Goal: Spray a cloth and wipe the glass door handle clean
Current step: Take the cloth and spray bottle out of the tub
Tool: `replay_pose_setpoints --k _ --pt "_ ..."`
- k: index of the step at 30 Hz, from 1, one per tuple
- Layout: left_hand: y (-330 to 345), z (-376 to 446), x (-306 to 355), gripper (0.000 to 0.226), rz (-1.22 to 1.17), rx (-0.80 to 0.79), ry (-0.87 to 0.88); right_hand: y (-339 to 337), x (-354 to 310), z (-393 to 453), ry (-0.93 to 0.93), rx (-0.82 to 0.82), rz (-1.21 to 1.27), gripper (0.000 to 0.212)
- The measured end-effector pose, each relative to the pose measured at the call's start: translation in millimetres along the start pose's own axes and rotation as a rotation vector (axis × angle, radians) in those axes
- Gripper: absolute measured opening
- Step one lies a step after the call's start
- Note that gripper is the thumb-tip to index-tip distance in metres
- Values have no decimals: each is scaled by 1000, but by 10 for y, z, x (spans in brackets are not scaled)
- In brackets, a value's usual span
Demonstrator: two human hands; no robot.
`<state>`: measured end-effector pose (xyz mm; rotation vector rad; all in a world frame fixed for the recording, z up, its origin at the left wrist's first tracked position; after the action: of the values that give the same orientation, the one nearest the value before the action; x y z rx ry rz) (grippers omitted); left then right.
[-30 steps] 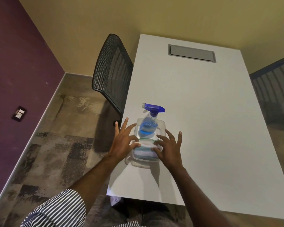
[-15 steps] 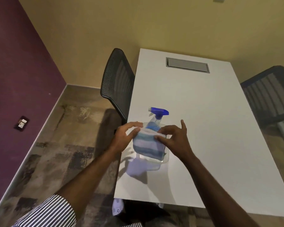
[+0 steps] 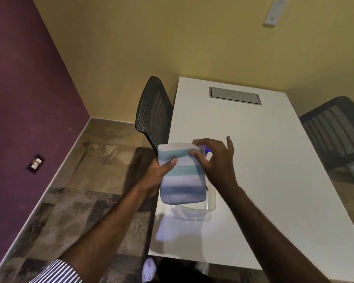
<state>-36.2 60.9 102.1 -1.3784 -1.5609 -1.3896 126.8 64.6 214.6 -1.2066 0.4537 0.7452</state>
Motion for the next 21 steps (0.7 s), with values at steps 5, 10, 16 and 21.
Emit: replay_pose_setpoints --k 5,10,16,21 --pt "-135 -56 33 27 -111 167 -23 384 -474 -369 -459 13 -545 63" --pt "-122 -140 -45 58 -401 215 -207 822 -398 -520 -413 -63 -698 69" --pt "-237 -128 1 52 -270 263 -162 1062 -238 -485 -366 -206 -562 80" --pt "-526 -38 44 29 -75 375 -83 340 538 -431 -144 147 213 52"
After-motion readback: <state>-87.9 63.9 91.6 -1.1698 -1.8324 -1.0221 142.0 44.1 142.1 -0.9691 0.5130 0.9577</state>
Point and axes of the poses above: each hand's wrist, its own z-axis towards the middle knuckle, its own y-axis out of the palm, x = y × z, the point moved 9 cm from there along z, towards the middle knuckle, and after that the axes turned 5 degrees about z, right-handed, at the moved point
